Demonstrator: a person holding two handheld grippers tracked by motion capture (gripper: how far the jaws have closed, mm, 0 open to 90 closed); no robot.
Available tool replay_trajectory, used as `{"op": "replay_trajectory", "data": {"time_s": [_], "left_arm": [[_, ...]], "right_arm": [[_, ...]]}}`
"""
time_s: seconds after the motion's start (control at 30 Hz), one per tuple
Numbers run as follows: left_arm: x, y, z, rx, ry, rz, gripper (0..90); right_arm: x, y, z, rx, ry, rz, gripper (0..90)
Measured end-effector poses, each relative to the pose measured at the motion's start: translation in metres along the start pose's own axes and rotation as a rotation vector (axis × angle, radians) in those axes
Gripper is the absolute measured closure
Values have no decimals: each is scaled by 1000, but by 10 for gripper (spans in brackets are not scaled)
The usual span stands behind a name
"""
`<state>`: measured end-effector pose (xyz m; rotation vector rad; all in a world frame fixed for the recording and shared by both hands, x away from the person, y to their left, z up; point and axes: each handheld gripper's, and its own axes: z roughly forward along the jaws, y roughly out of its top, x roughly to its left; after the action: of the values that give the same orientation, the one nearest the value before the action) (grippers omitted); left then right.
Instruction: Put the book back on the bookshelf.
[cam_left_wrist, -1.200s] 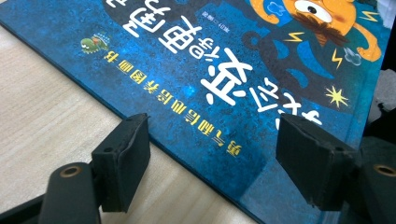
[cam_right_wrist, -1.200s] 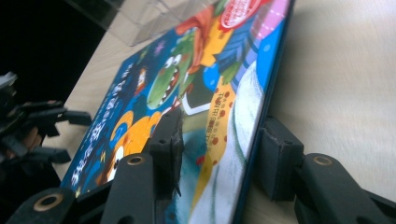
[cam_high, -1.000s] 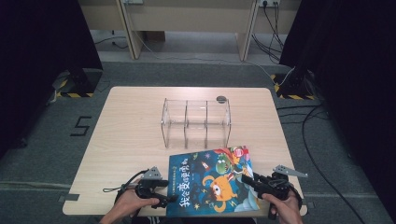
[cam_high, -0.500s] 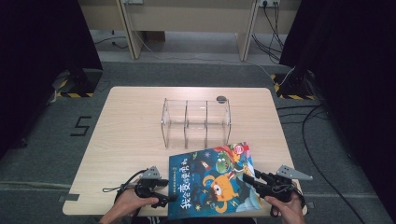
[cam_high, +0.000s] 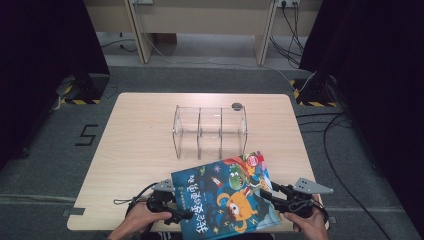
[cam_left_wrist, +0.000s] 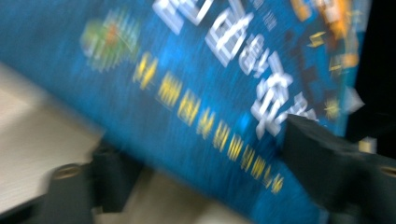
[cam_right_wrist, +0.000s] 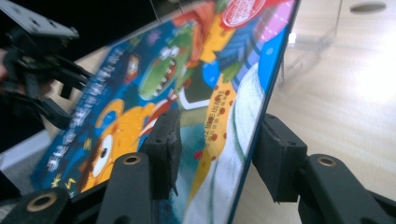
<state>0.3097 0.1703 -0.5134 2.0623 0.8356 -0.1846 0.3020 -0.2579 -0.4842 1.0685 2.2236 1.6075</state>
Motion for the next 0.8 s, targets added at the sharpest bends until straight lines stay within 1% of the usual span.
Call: {"op": "replay_trajectory", "data": {"time_s": [0.03,0.07,0.1,0.13,0.17,0.2,0.23,0.27,0.37,0.4,0.43,0.47,0.5,0.53,0.57,0.6,0.63,0.67,0.7,0.73,0.77,0.8], "left_arm": [[-1,0,1,12,-9,-1,324],[-1,0,1,12,-9,-1,341],[-4,0,1,17,-4,-7,358],[-4,0,1,17,-4,-7,358],[-3,0,1,11,4,-21,358],[-2,1,-1,0,2,-40,380],[0,1,-2,-10,-6,-53,431],[2,2,-3,-16,-16,-73,437],[2,2,-4,-29,-19,-81,458],[2,4,-8,-61,-33,-86,470],[2,6,-10,-94,-49,-102,488],[2,7,-12,-118,-64,-113,521],[2,7,-12,-118,-64,-113,539],[2,9,-14,-126,-56,-118,542],[3,9,-15,-129,-57,-122,542],[3,9,-15,-137,-64,-130,550],[3,9,-16,-141,-63,-135,558],[3,9,-16,-143,-63,-132,559],[2,10,-16,-148,-64,-133,560],[1,10,-17,-159,-63,-135,566],[1,11,-18,-164,-61,-136,572],[1,11,-19,-164,-60,-137,577]], "right_arm": [[0,-1,1,11,-4,7,536],[-1,-2,3,24,-12,0,534],[-2,-4,4,45,-21,7,532],[-2,-4,4,45,-21,7,532],[-3,-5,5,54,-20,27,531],[-5,-7,5,64,-21,43,531],[-8,-8,6,77,-24,70,530],[-8,-9,7,76,-22,80,529],[-8,-9,7,79,-25,88,528],[-9,-9,7,82,-24,101,526],[-10,-9,7,88,-27,115,517],[-10,-10,8,96,-45,110,496],[-10,-10,8,96,-45,110,496],[-8,-9,9,110,-85,79,481],[-7,-8,9,103,-80,70,483],[-6,-7,9,102,-79,71,479],[-6,-7,9,105,-84,63,475],[-6,-7,9,108,-91,51,466],[-5,-7,9,114,-97,50,455],[-3,-6,9,121,-122,30,425],[-1,-5,8,130,-158,18,390],[1,-4,7,120,-171,16,376]]}}
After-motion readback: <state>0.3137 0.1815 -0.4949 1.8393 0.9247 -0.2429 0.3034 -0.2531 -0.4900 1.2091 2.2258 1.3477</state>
